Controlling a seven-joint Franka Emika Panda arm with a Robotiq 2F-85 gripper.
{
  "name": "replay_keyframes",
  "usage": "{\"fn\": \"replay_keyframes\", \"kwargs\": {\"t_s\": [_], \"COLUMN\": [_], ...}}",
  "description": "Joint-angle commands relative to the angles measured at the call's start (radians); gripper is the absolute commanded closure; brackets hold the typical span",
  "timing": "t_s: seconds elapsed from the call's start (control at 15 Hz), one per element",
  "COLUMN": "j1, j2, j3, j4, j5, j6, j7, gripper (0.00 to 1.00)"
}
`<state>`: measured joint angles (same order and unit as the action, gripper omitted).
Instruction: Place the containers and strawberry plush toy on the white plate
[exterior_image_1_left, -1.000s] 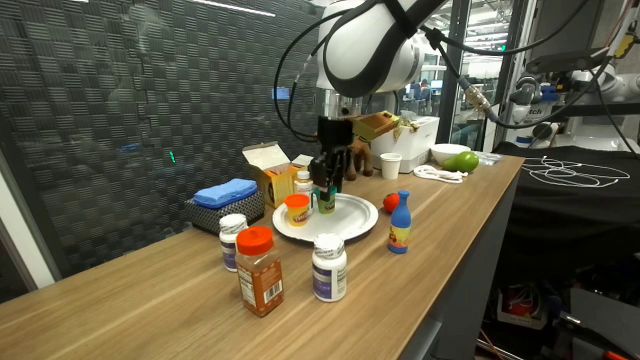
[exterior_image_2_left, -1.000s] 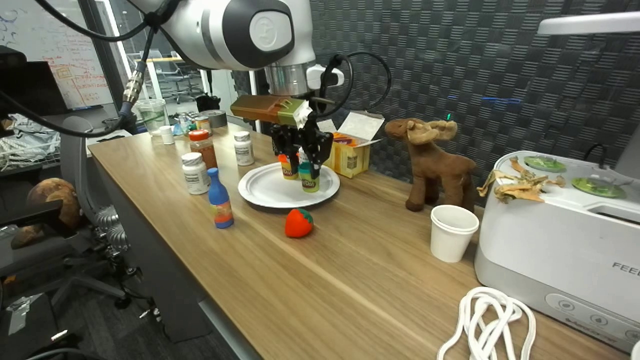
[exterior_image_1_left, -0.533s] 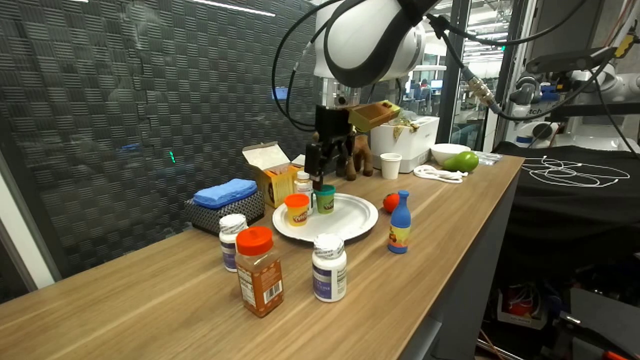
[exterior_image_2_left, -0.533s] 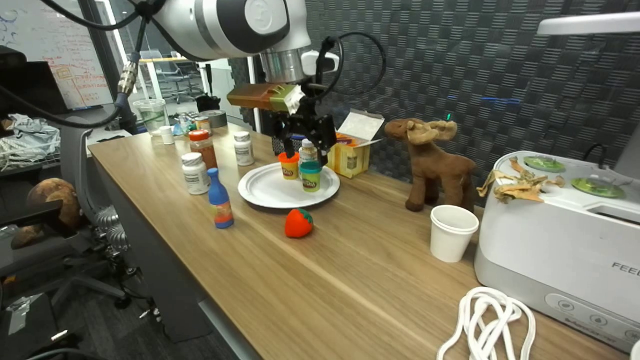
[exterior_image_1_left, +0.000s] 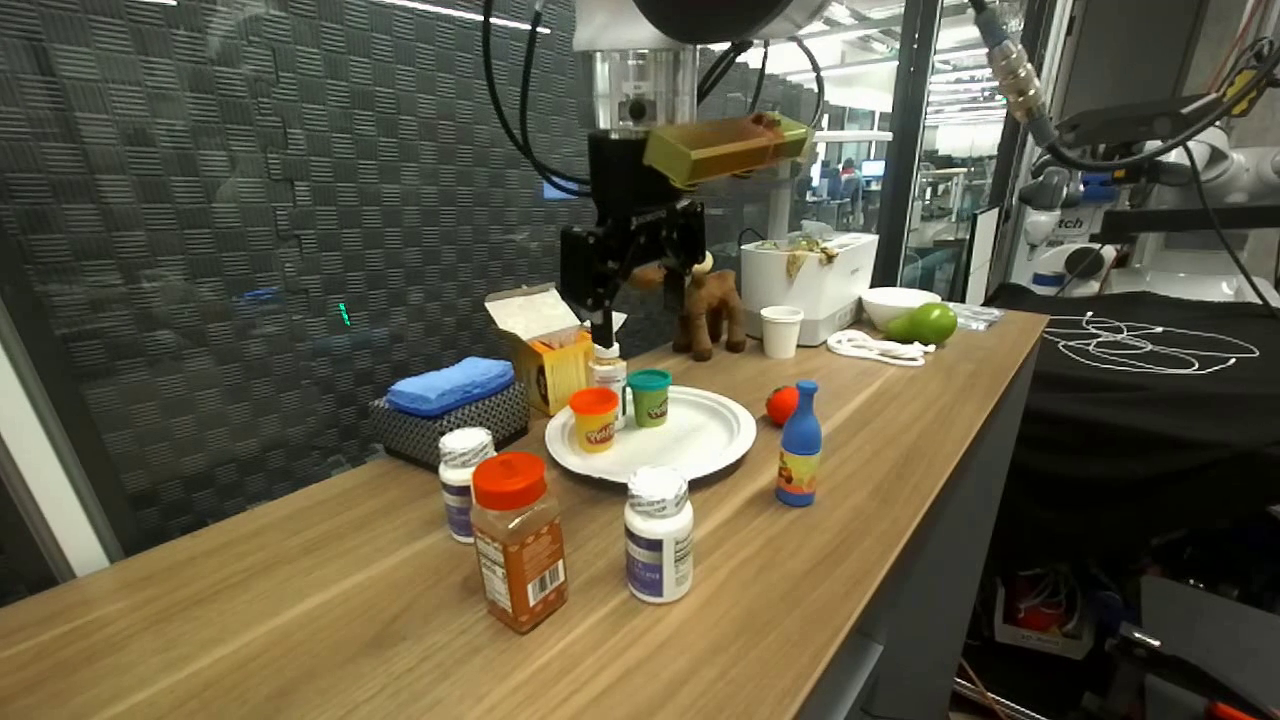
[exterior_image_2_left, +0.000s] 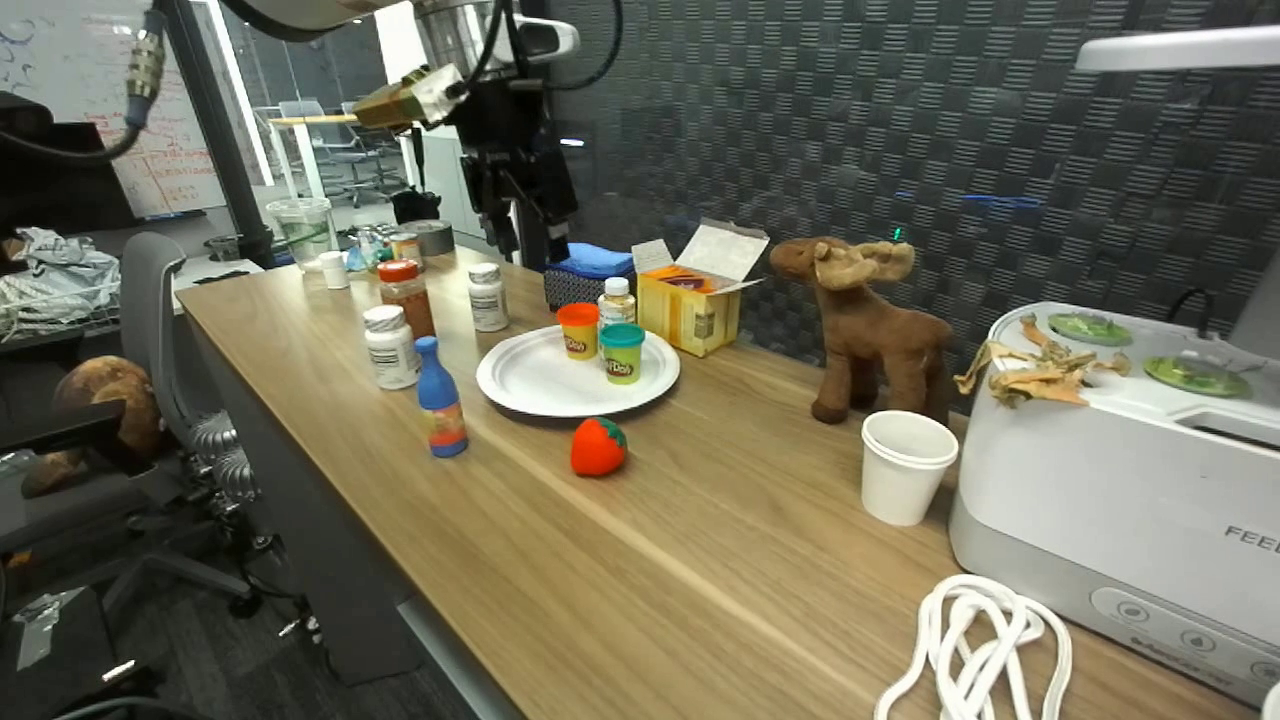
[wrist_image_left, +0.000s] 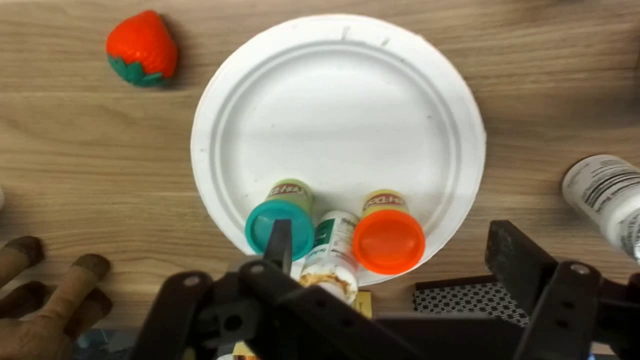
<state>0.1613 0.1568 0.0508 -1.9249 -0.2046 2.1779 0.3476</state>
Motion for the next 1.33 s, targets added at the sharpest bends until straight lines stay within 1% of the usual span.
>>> {"fn": "replay_keyframes", "kwargs": {"t_s": [0.0, 0.2, 0.33, 0.53, 0.8, 1.27], "j1": [0.04, 0.062, 0.078, 0.099, 0.121, 0.141], "j2": [0.031, 0.088, 0.134, 0.186, 0.227, 0.265], "j3": [0.029, 0.046, 0.043, 0.03, 0.017, 0.022], "j4": [0.052, 0.076, 0.102, 0.155, 0.22, 0.295], "j5": [-0.026, -0.018, -0.029, -0.041, -0.057, -0.022], "j6": [-0.081, -0.042, -0.002, 0.028, 0.021, 0.008], "j7": [0.13, 0.167, 0.185, 0.198, 0.199, 0.181], "gripper": [0.0, 0.0, 0.0, 0.0, 0.0, 0.0]}}
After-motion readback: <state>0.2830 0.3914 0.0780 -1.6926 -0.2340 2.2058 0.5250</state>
